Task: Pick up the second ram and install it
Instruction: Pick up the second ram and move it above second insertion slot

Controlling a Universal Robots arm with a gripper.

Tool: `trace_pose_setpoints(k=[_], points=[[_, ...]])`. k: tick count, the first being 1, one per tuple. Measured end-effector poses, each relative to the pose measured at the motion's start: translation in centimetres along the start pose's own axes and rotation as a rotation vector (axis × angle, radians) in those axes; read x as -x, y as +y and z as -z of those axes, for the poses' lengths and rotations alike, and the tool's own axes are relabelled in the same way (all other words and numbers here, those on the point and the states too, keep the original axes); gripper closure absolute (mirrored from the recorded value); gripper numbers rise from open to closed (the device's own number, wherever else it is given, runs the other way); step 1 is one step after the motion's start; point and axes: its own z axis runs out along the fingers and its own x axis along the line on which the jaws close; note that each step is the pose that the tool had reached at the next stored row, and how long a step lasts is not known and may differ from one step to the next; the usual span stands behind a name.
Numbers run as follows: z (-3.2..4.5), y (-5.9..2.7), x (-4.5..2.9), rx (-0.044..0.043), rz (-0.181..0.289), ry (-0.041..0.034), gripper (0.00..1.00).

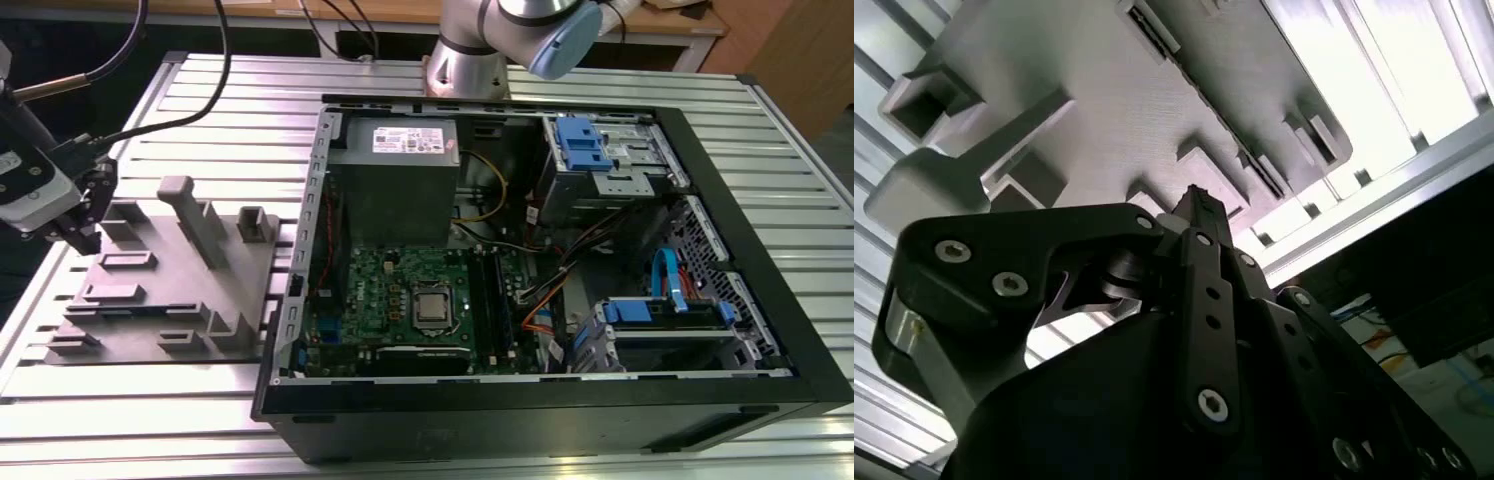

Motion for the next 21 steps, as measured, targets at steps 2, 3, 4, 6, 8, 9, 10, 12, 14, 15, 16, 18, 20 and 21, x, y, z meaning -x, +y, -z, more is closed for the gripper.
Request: trace_pose_setpoints(k=[2,3,4,6,8,9,10,12,14,15,16,18,20,21], points=[[-0.03,0.00,0.00,0.0007,0.036,0.0016,0.93],[-0.04,0.00,0.00,0.0011,0.054,0.0025,0.93],[-0.05,0.00,0.00,0.0016,0.073,0.0033,0.93],[-0.09,-0.01,0.00,0.0023,0.107,0.0048,0.93],[-0.14,-0.01,0.00,0.0031,0.143,0.0063,0.93],[-0.18,-0.01,0.00,0.0035,0.161,0.0072,0.93],[-0.22,-0.01,-0.01,0.0039,0.178,0.0080,0.93],[-0.34,-0.02,-0.01,0.0047,0.216,0.0096,0.93],[-0.47,-0.02,-0.01,0.0056,0.251,0.0112,0.93],[-0.56,-0.03,-0.01,0.0060,0.269,0.0120,0.93],[-0.65,-0.03,-0.02,0.0063,0.288,0.0129,0.93],[-0.87,-0.04,-0.02,0.0071,0.324,0.0145,0.93],[-1.09,-0.05,-0.02,0.0080,0.361,0.0162,0.93],[-1.20,-0.05,-0.03,0.0084,0.379,0.0170,0.93]])
